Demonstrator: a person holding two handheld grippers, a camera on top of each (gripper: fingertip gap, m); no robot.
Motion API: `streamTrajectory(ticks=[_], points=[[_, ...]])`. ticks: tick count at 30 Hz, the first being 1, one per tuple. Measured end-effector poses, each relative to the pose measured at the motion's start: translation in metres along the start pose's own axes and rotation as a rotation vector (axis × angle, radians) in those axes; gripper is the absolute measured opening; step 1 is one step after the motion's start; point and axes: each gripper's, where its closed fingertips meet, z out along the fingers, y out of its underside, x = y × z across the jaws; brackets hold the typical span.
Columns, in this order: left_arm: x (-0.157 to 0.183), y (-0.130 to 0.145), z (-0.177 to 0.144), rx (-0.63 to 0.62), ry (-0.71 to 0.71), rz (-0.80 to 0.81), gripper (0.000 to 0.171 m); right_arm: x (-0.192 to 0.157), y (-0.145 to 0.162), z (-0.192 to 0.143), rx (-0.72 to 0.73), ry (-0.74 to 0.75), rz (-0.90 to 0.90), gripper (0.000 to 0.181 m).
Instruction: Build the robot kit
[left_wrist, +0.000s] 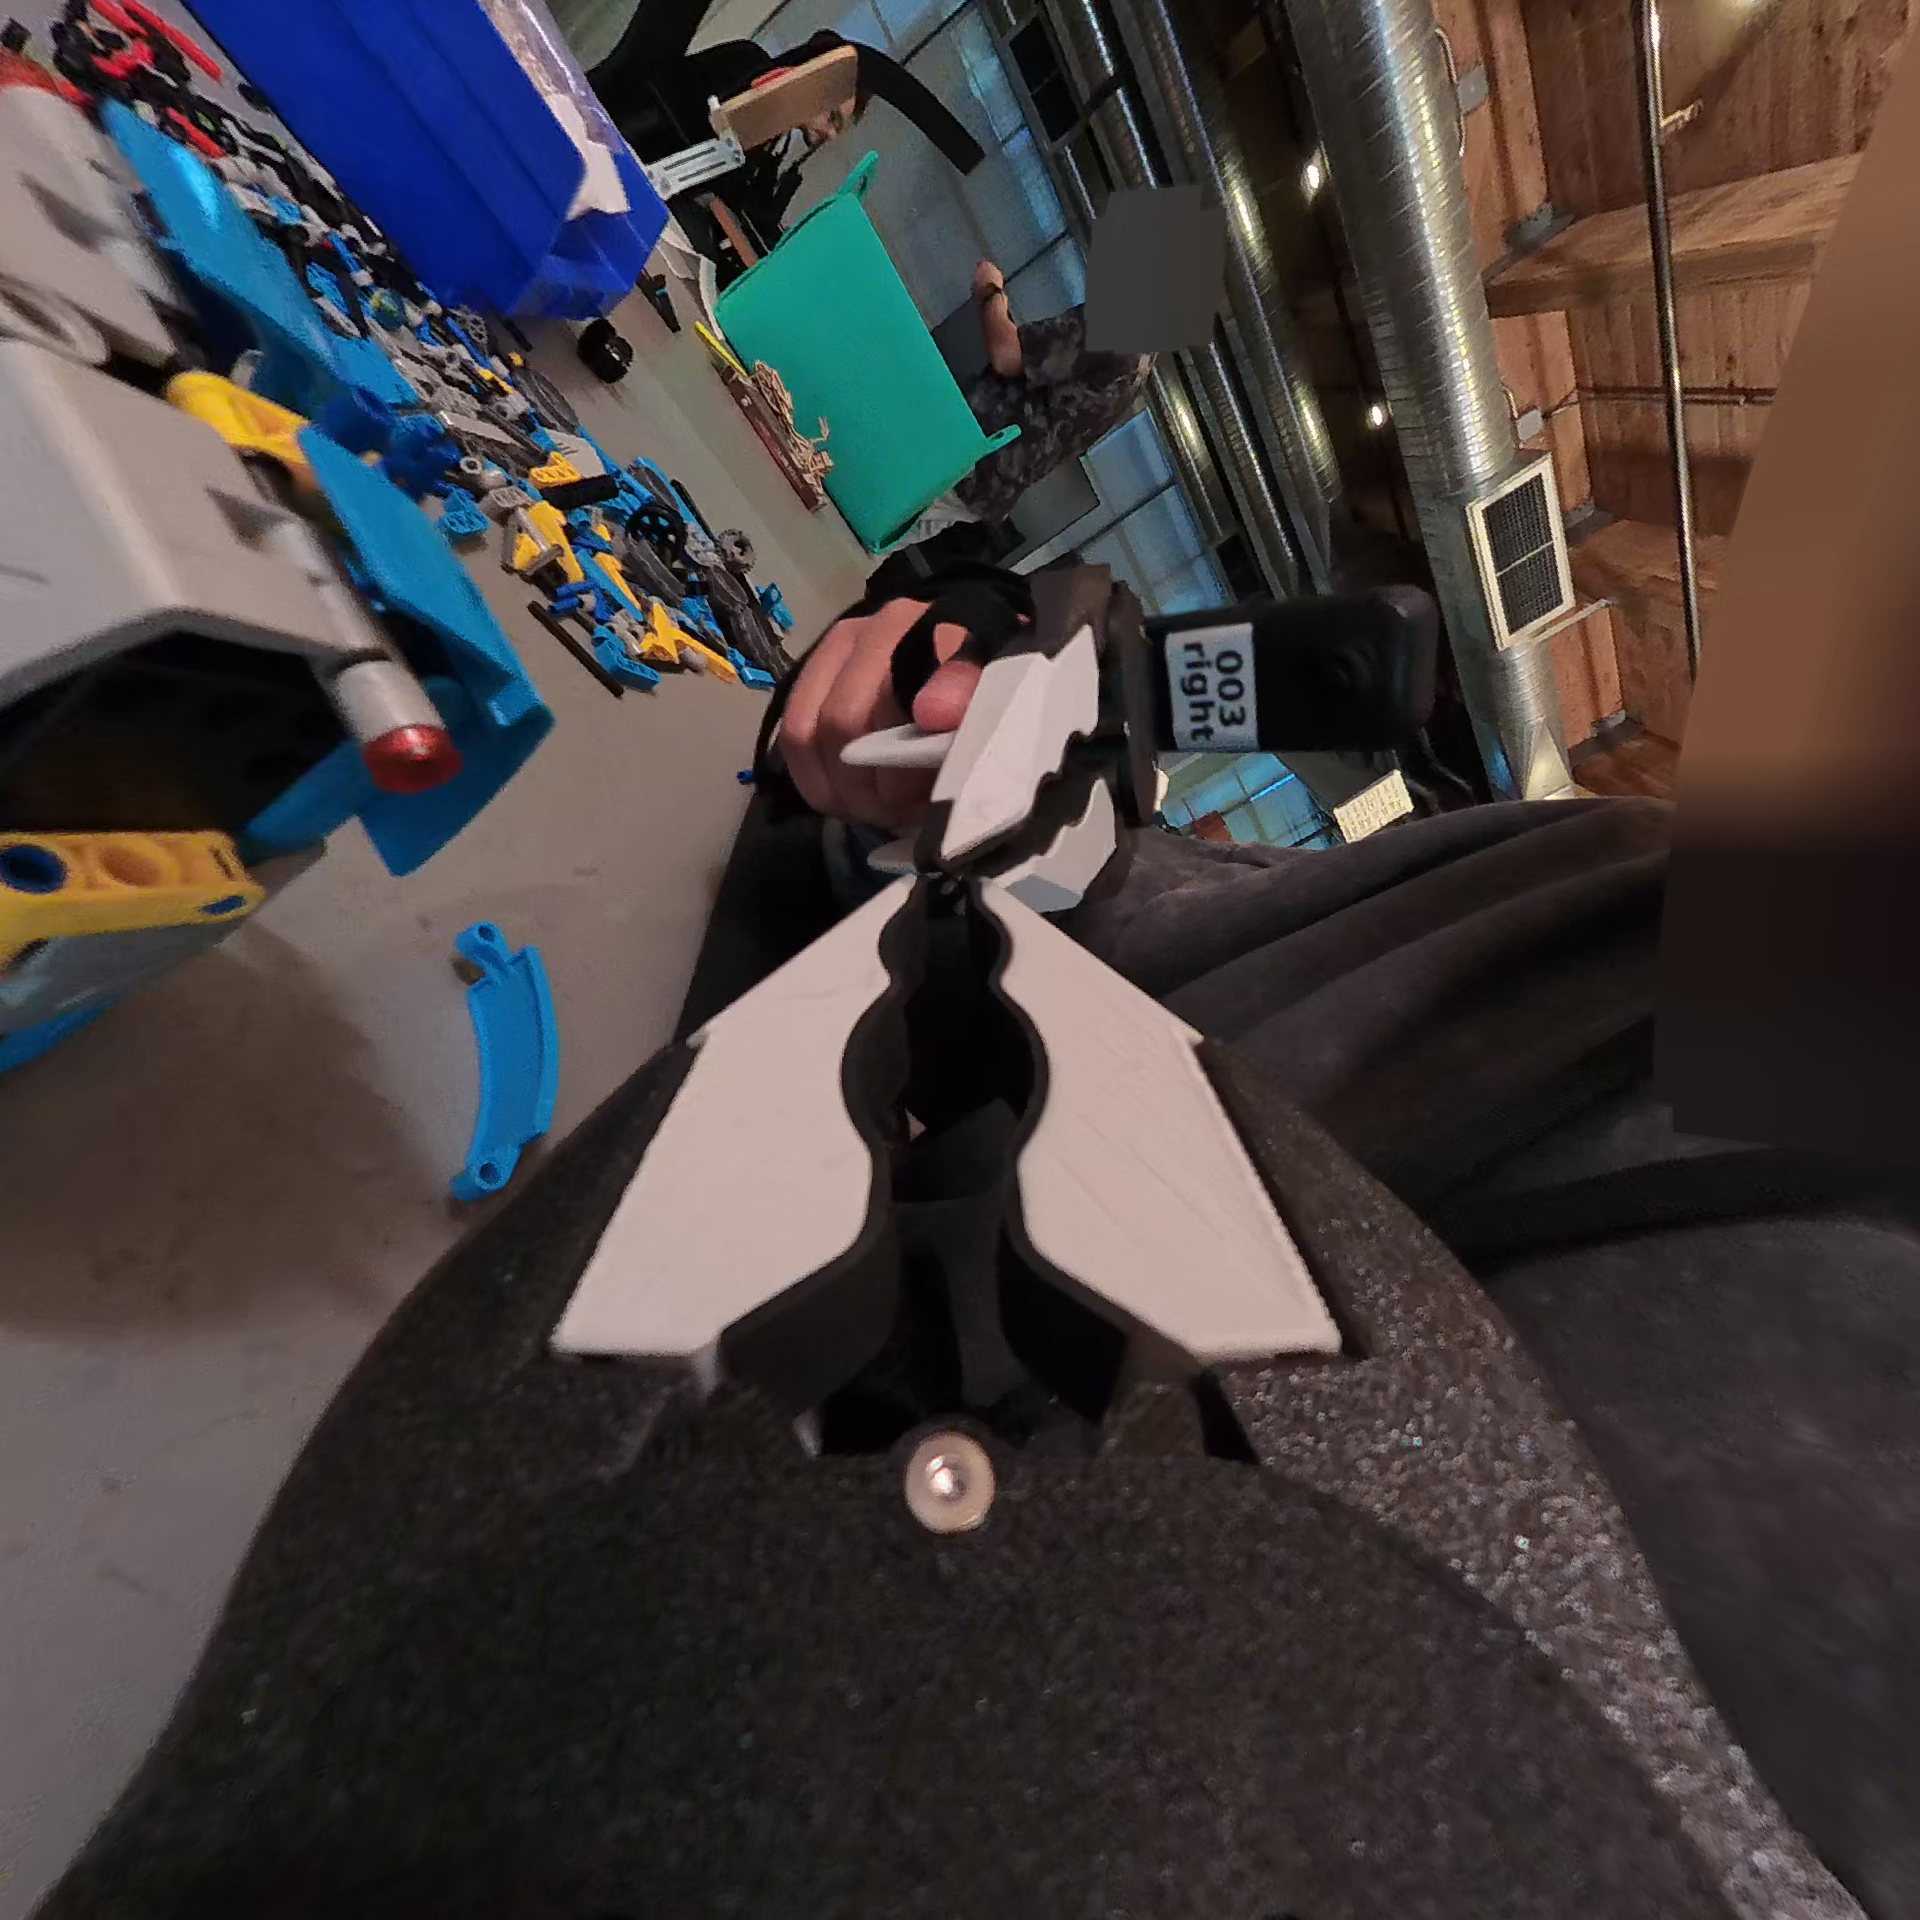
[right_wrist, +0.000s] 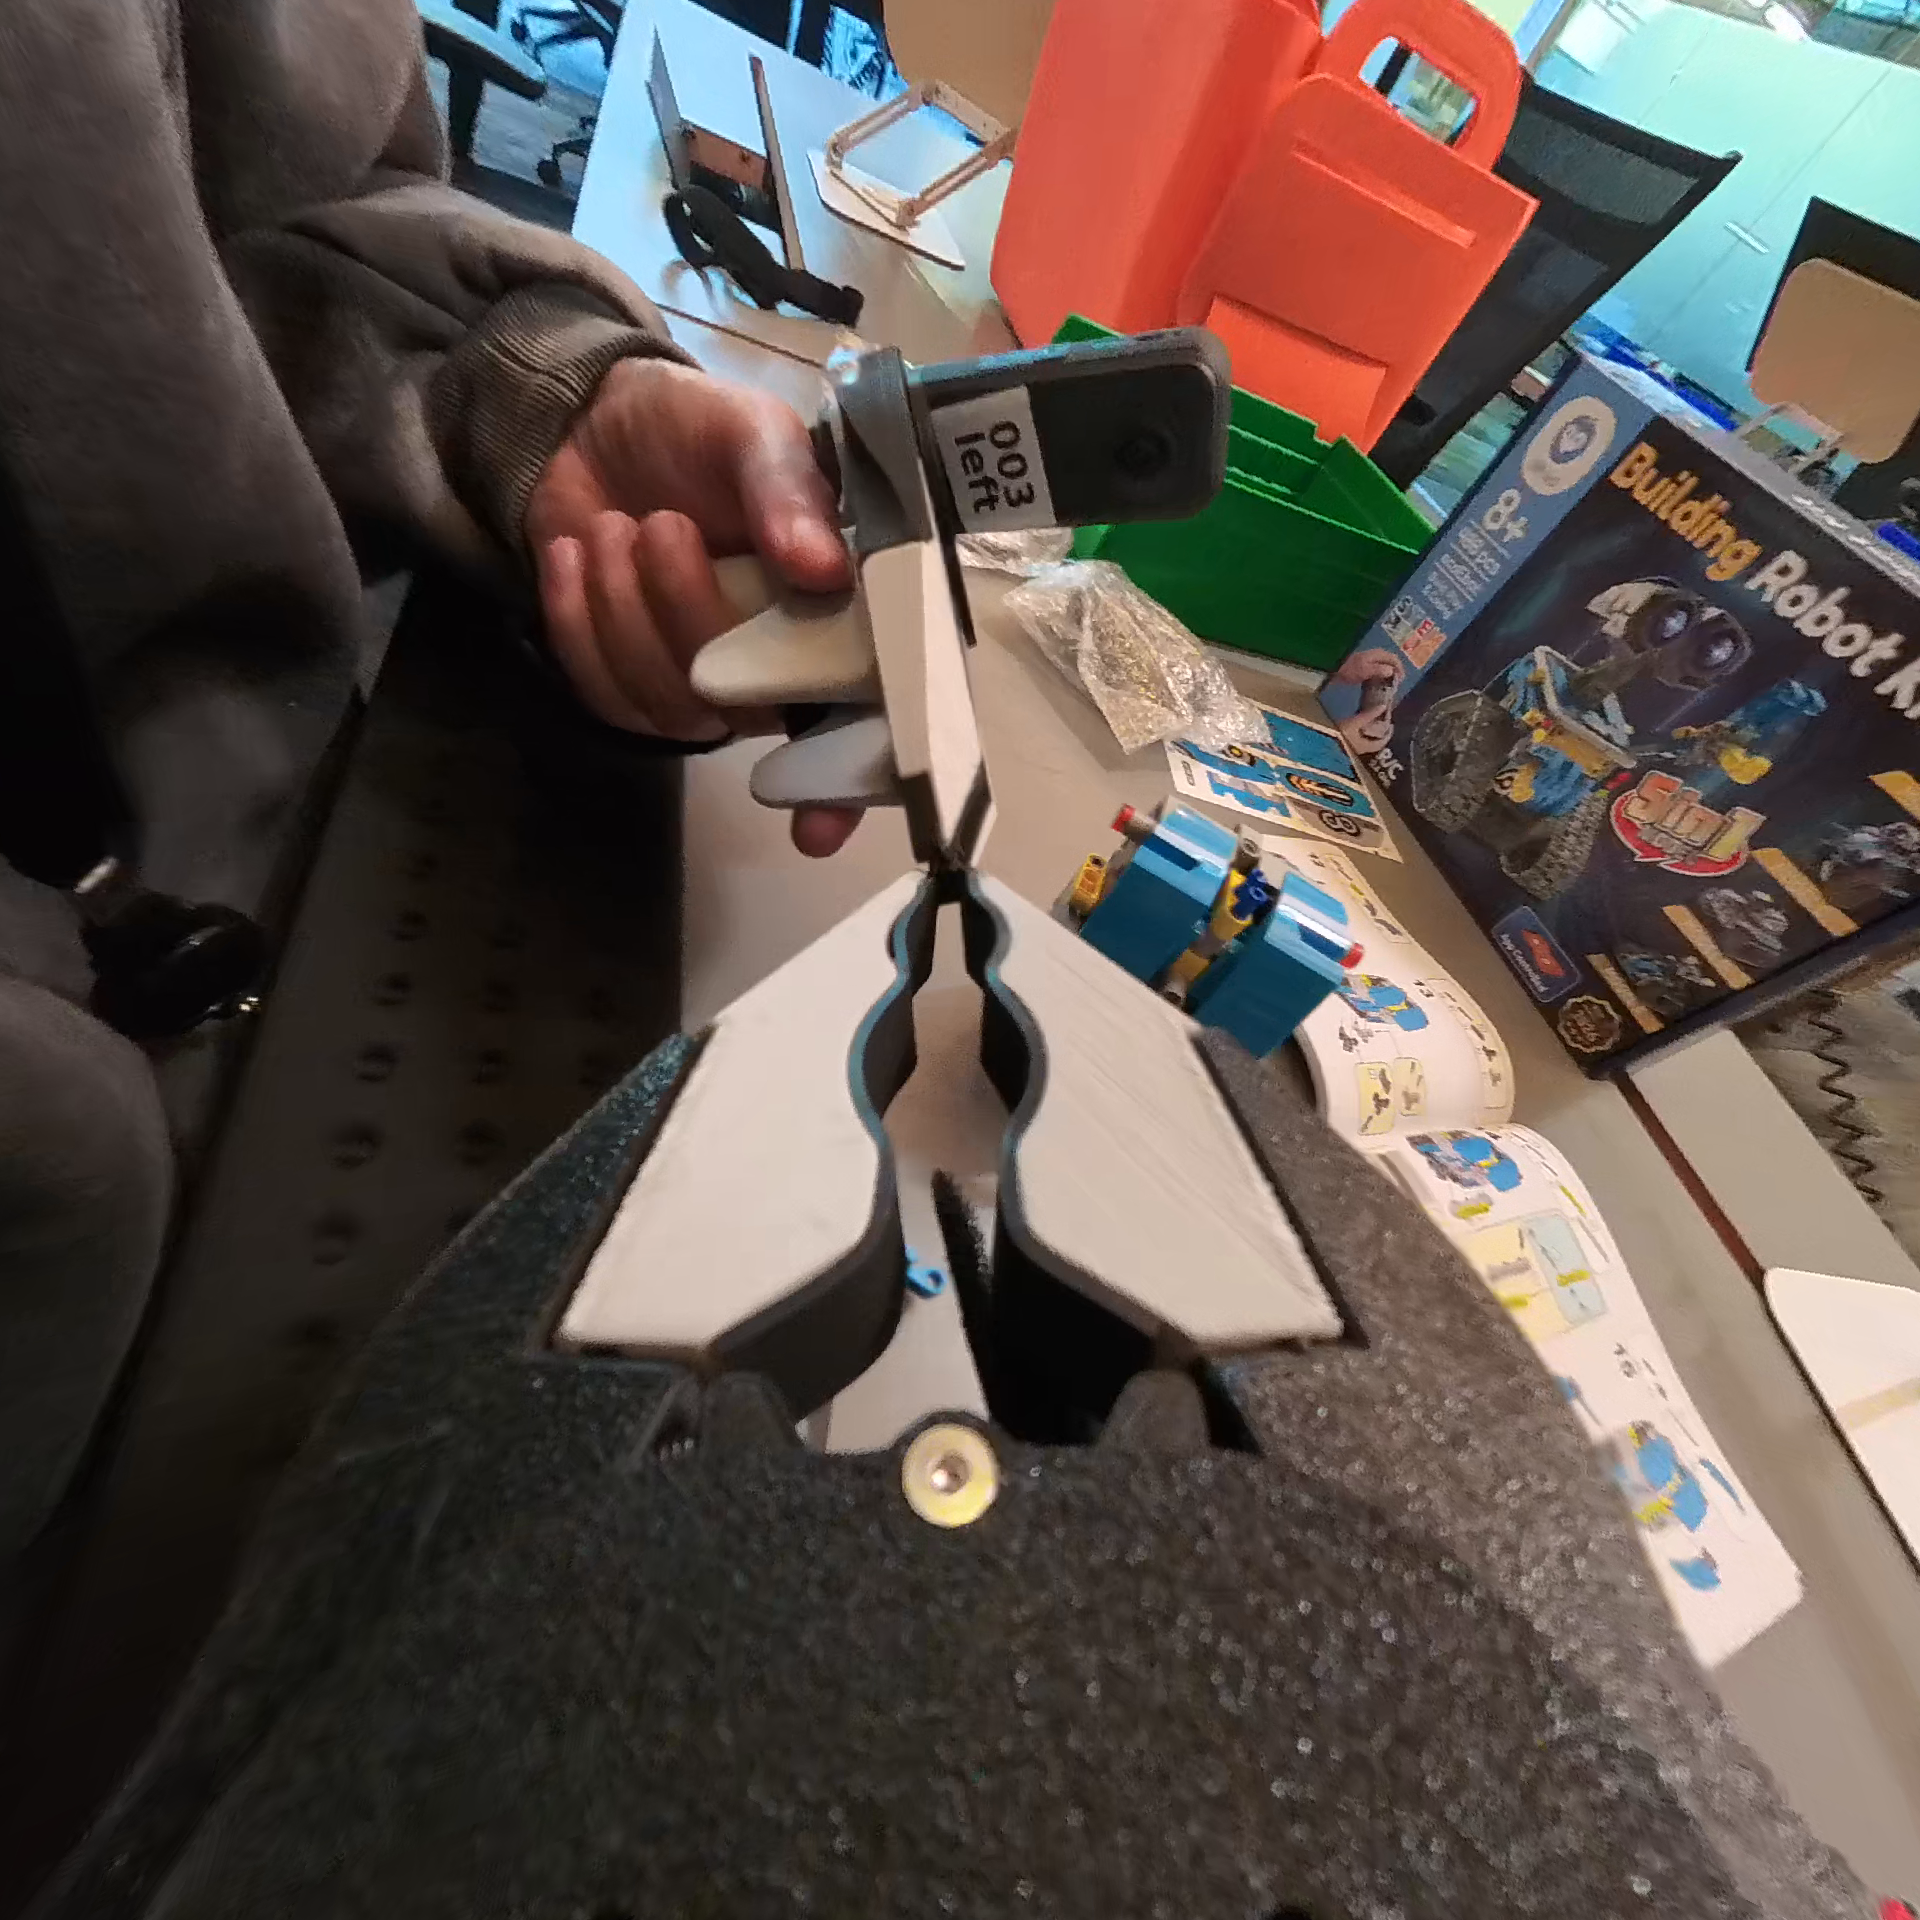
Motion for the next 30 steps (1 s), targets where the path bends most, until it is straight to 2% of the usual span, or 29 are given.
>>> streamTrajectory(ticks=[5,12,15,17,18,19,20,22,27,30], points=[[-0.005,-0.003,-0.002,0.011,-0.026,0.009,0.003,0.003,0.000,-0.001,-0.001,0.021,0.006,0.009],[-0.001,0.000,-0.001,-0.002,0.000,0.003,0.003,0.000,0.000,0.000,-0.001,0.009,0.001,0.005],[-0.008,0.001,-0.003,-0.010,-0.055,0.055,0.003,0.003,0.003,-0.003,-0.005,0.014,0.013,0.008],[-0.026,0.005,-0.007,-0.055,-0.209,0.228,0.003,0.013,0.023,-0.010,-0.067,0.004,0.092,0.008],[-0.037,0.010,-0.011,-0.101,-0.303,0.343,0.004,0.013,0.044,-0.012,-0.157,-0.038,0.167,0.010],[-0.047,0.015,-0.013,-0.154,-0.384,0.445,0.004,0.013,0.068,-0.015,-0.255,-0.080,0.261,0.022],[-0.054,0.019,-0.014,-0.202,-0.447,0.525,0.004,0.009,0.088,-0.017,-0.333,-0.127,0.348,0.031],[-0.060,0.026,-0.010,-0.278,-0.504,0.618,0.004,-0.005,0.109,-0.018,-0.397,-0.227,0.457,0.031],[-0.076,0.036,0.004,-0.386,-0.578,0.679,0.004,-0.016,0.134,-0.006,-0.475,-0.254,0.388,0.035],[-0.091,0.035,0.004,-0.429,-0.649,0.705,0.004,-0.018,0.137,0.001,-0.470,-0.276,0.294,0.036]])
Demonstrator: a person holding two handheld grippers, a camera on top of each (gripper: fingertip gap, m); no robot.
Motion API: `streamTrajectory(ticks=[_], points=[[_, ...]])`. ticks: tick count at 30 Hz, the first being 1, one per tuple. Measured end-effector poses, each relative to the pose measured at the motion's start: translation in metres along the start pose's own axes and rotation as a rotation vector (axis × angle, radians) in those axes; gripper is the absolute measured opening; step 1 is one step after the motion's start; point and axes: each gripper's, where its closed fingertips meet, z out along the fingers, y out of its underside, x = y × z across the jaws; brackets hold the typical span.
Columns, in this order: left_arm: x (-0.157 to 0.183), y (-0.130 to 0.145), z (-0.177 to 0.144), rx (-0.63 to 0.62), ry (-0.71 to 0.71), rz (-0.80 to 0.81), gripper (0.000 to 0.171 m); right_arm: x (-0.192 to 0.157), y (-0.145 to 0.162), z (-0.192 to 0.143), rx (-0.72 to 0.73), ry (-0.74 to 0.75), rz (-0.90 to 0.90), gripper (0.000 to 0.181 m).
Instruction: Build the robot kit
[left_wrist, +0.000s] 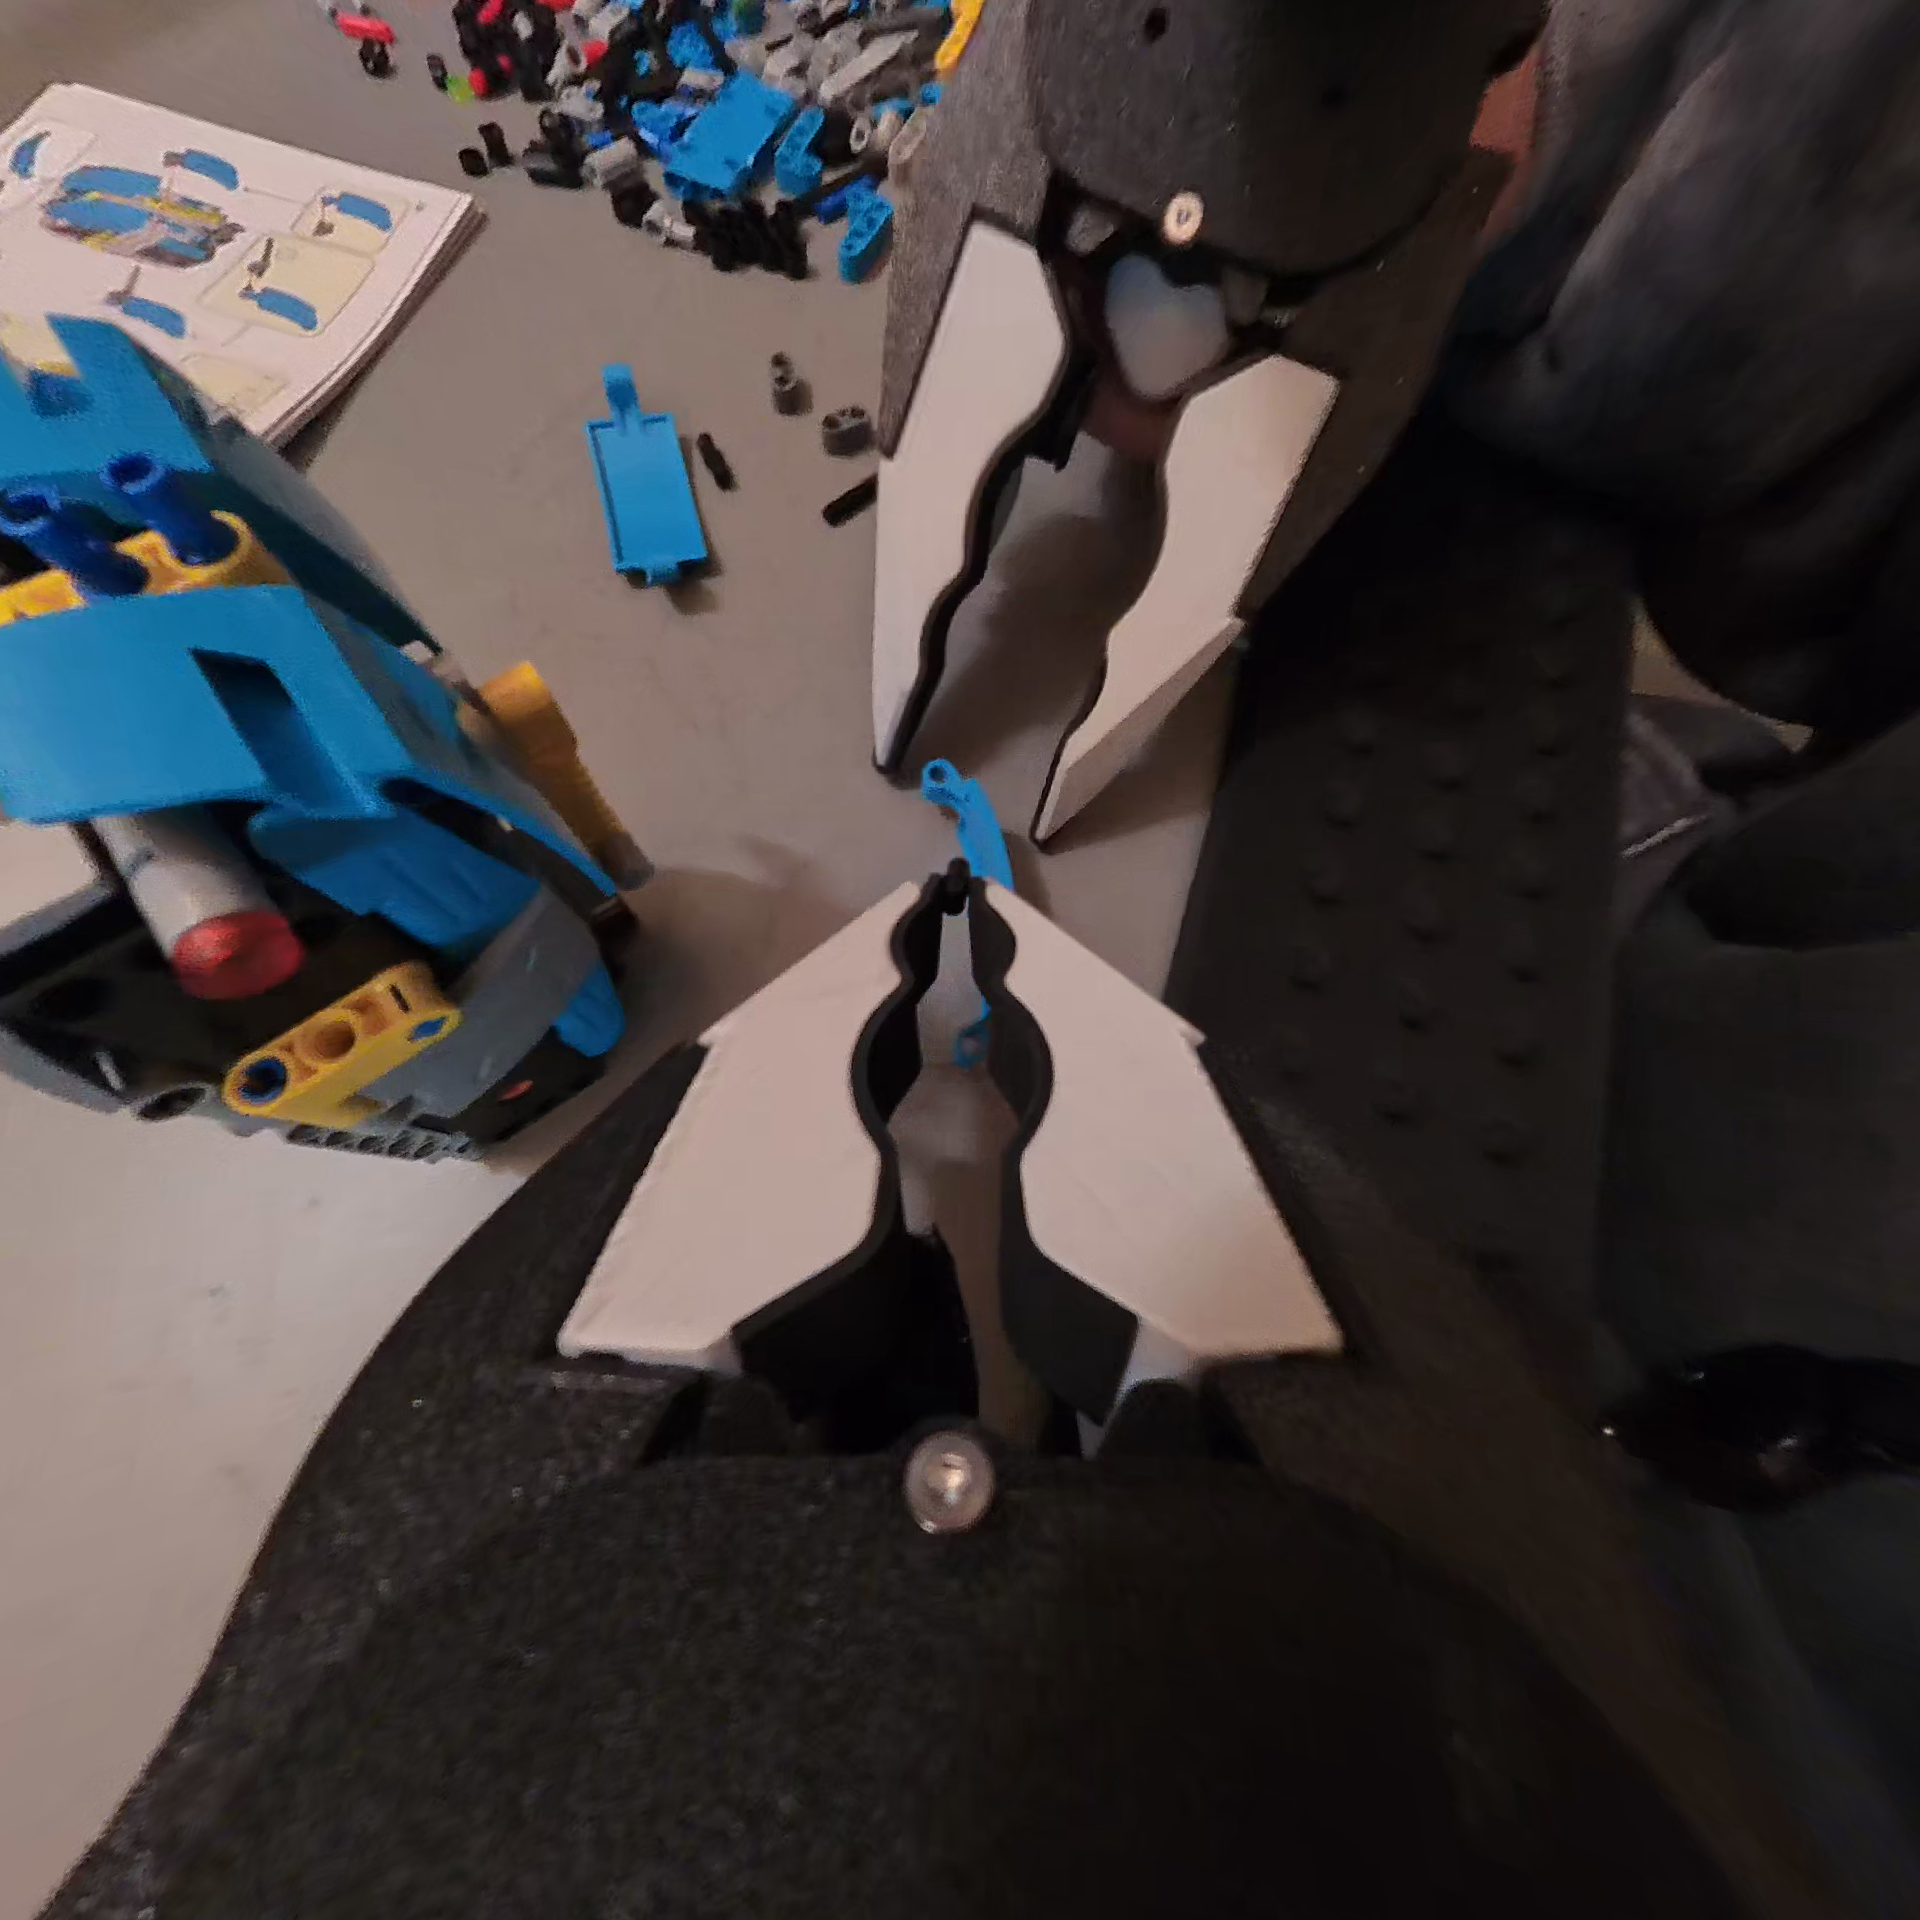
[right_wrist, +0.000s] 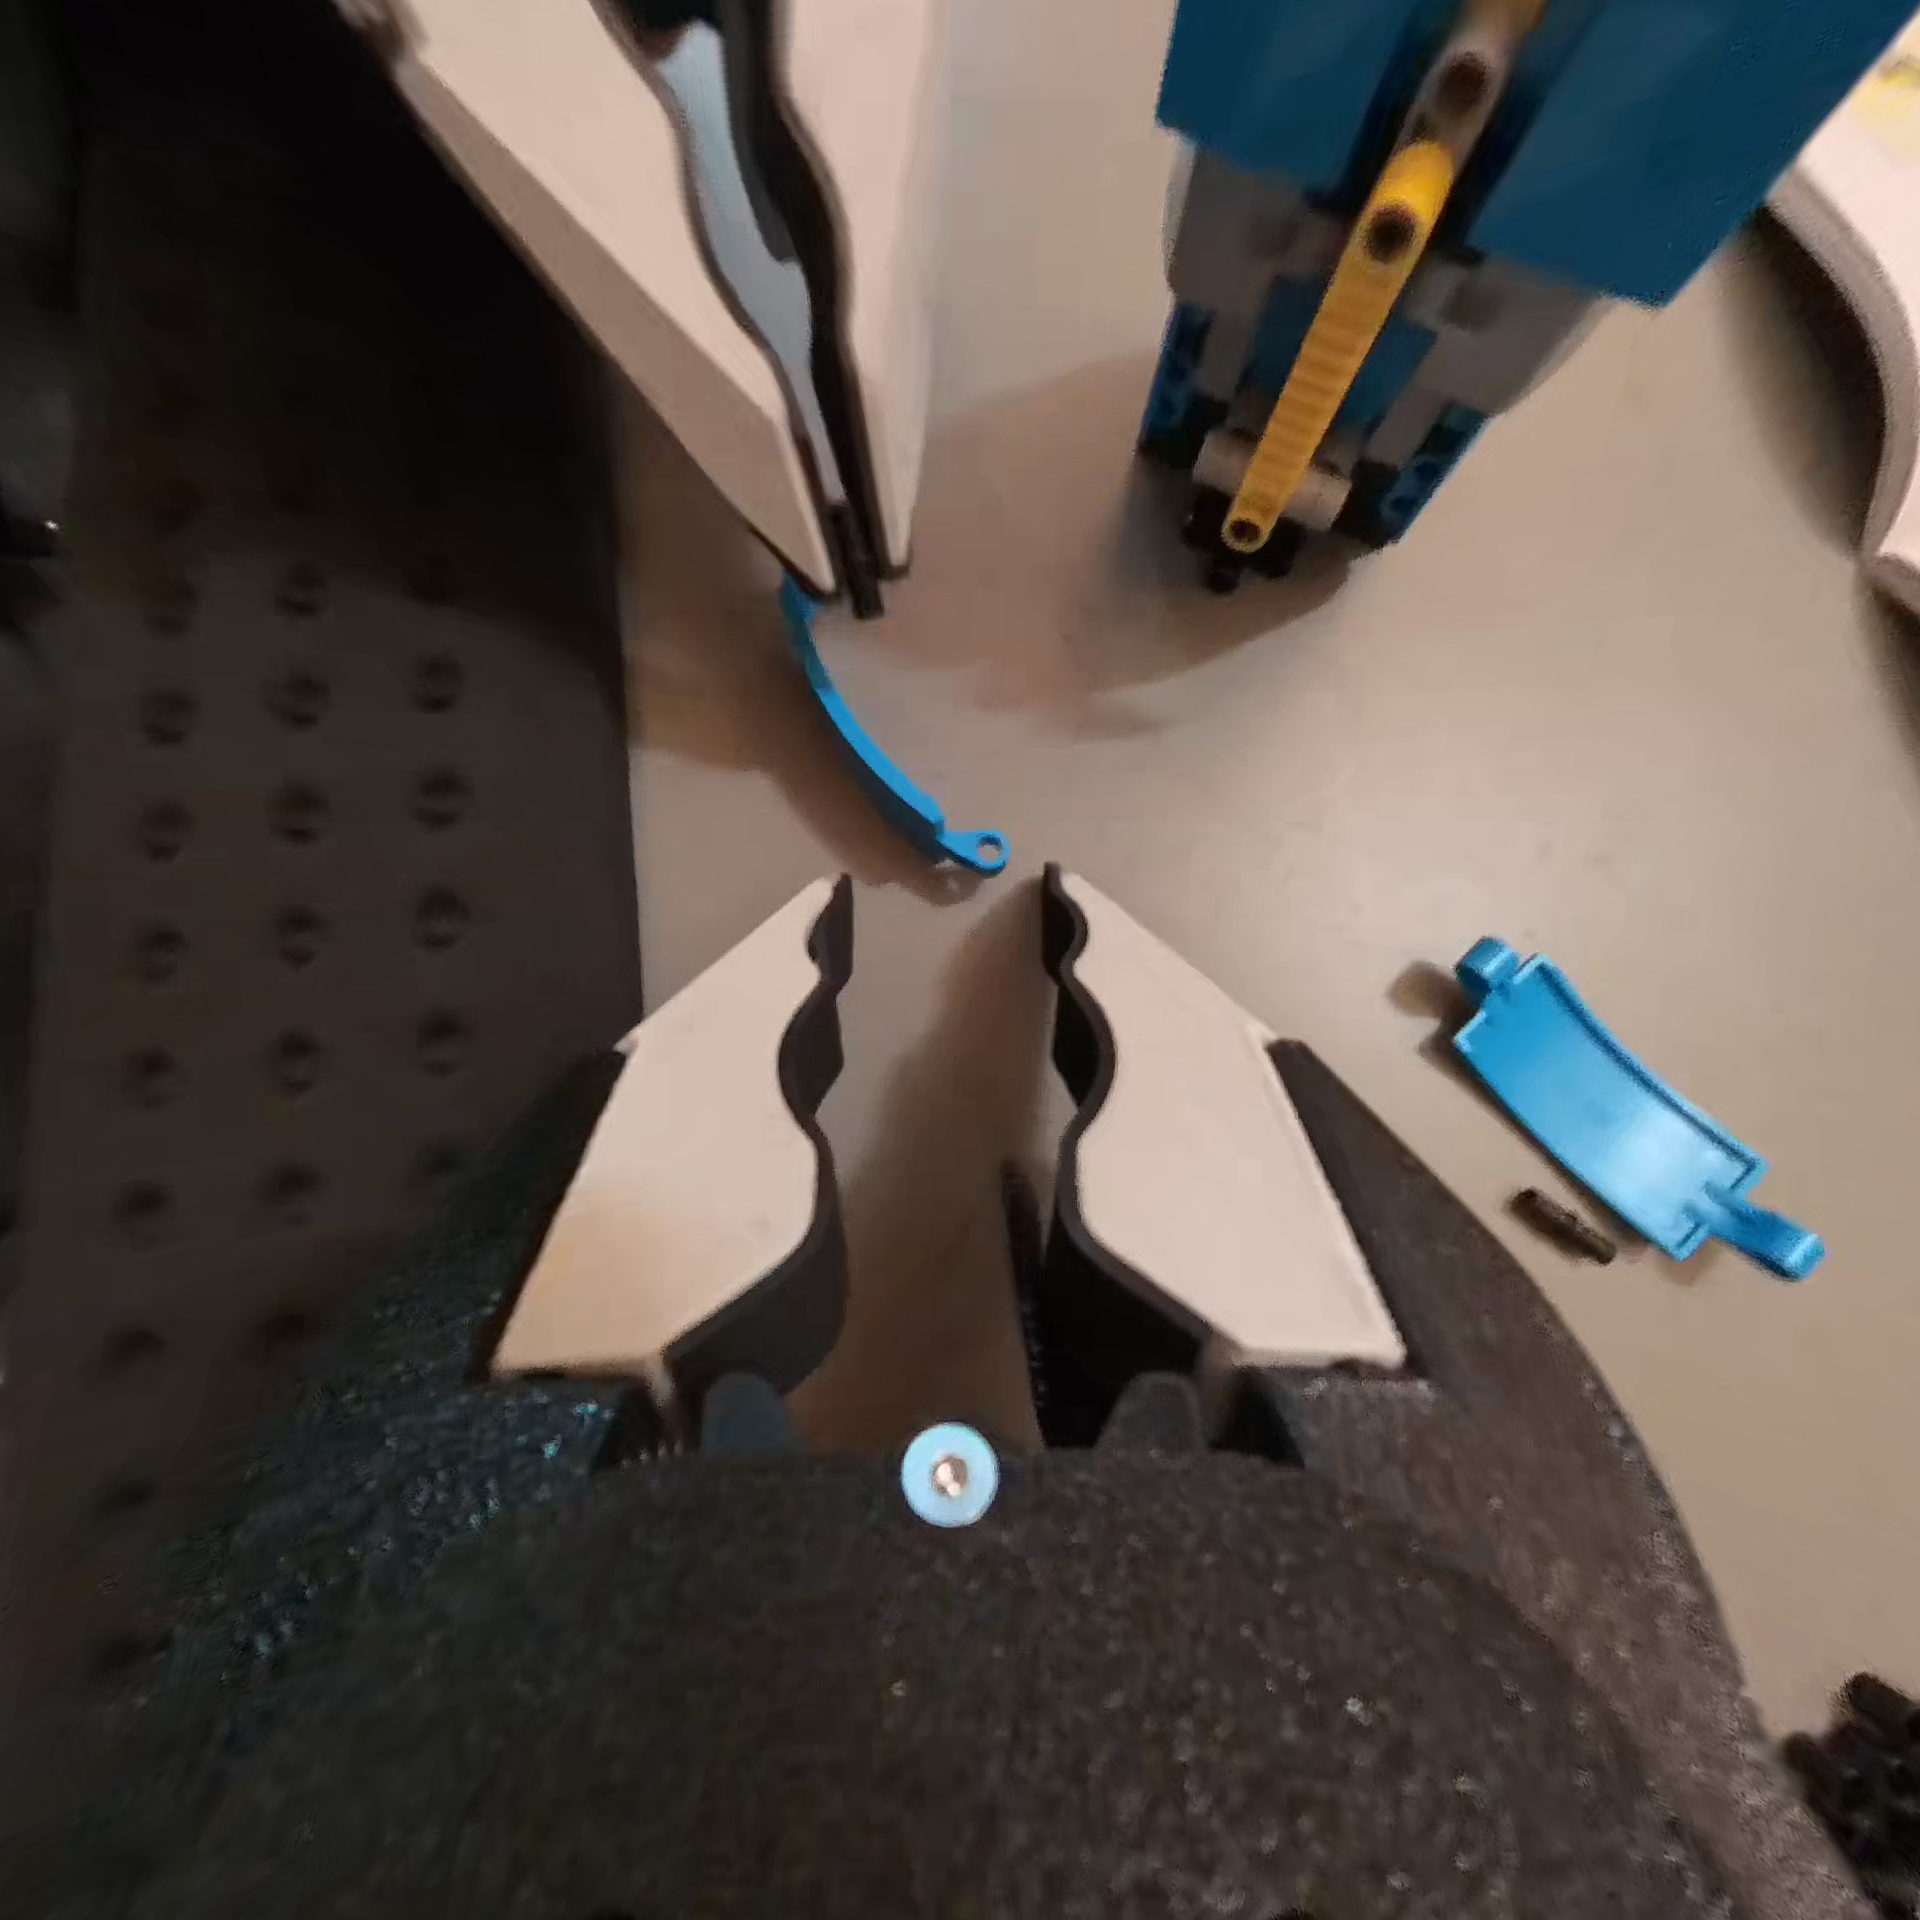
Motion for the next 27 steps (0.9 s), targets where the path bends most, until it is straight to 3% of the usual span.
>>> streamTrajectory(ticks=[6,8,11,19,23,27], points=[[-0.003,0.013,0.007,-0.073,0.008,-0.032,0.004,0.000,-0.005,0.005,0.062,-0.095,-0.039,0.032],[-0.003,0.014,0.008,-0.083,0.013,-0.037,0.004,-0.002,-0.005,0.005,0.064,-0.127,-0.048,0.012],[-0.003,0.016,0.009,-0.089,0.020,-0.038,0.004,-0.009,-0.009,-0.003,0.101,-0.178,-0.033,0.008],[-0.003,-0.001,0.006,-0.004,-0.025,-0.026,0.004,-0.021,-0.068,-0.049,0.459,-0.314,0.150,0.000],[-0.008,-0.001,0.001,0.011,-0.044,-0.030,0.005,-0.008,-0.046,-0.038,0.329,-0.175,0.130,0.000],[0.001,-0.001,-0.007,0.034,0.000,0.041,0.005,-0.034,-0.036,-0.035,0.232,-0.168,-0.049,0.018]])
